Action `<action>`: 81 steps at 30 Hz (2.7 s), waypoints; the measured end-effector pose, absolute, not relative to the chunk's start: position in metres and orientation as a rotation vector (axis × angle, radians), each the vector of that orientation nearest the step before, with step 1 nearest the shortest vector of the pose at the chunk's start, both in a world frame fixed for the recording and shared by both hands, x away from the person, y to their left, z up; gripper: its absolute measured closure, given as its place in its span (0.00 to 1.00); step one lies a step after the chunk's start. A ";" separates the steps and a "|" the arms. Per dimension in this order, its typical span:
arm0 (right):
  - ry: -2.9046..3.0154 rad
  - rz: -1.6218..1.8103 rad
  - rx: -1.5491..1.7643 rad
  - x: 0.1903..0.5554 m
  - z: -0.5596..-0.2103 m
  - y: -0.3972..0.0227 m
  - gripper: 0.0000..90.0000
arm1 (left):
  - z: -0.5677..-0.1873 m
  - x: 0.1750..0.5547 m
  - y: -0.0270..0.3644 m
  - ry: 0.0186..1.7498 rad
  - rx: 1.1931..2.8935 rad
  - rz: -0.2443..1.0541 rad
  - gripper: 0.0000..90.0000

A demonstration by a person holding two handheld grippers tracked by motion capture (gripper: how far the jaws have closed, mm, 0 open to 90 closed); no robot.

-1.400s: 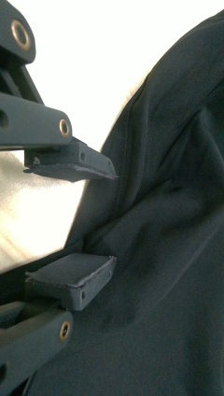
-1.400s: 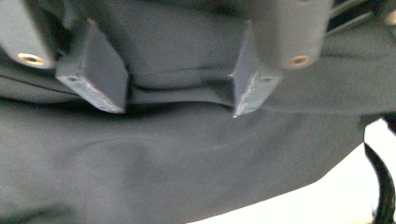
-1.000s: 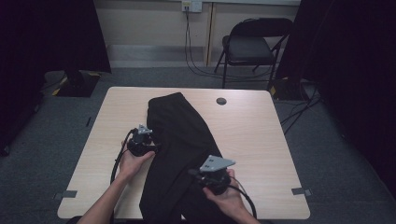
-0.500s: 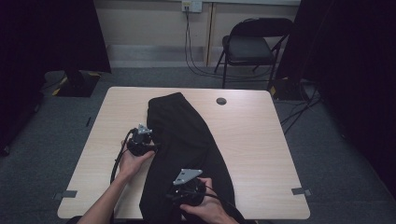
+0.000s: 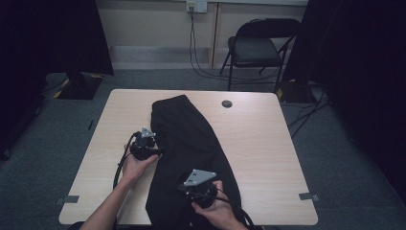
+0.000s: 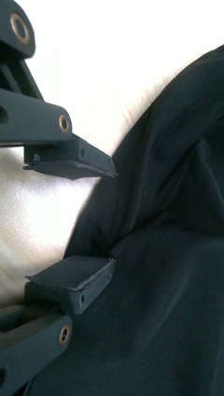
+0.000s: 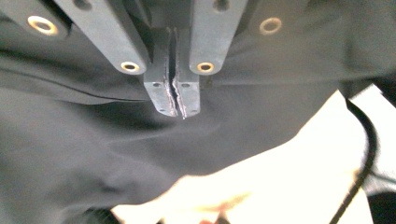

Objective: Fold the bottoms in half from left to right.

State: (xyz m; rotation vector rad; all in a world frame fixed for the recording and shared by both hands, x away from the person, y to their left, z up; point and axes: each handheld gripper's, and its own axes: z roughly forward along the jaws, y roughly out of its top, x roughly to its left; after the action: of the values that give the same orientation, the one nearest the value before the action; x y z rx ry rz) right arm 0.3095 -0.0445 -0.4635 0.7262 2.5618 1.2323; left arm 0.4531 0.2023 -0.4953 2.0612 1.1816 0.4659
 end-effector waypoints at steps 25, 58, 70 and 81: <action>2.517 1.249 0.947 0.306 -0.460 -0.133 0.97 | -0.492 0.431 0.139 0.941 2.195 0.428 0.58; 2.335 1.145 1.062 0.335 -0.452 -0.194 0.62 | -0.495 0.455 0.154 1.062 2.116 0.473 0.64; 2.420 1.015 1.015 0.471 -0.489 -0.102 0.34 | -0.497 0.450 0.155 1.057 2.099 0.472 0.65; 2.433 1.063 0.992 0.441 -0.500 -0.125 0.33 | -0.501 0.444 0.153 0.999 2.083 0.463 0.65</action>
State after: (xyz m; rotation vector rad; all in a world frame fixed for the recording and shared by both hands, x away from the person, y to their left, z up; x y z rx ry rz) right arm 0.4409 -0.1249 -0.5000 0.9916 2.4331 1.0631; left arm 0.4435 0.1528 -0.5006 2.0834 0.9986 0.4630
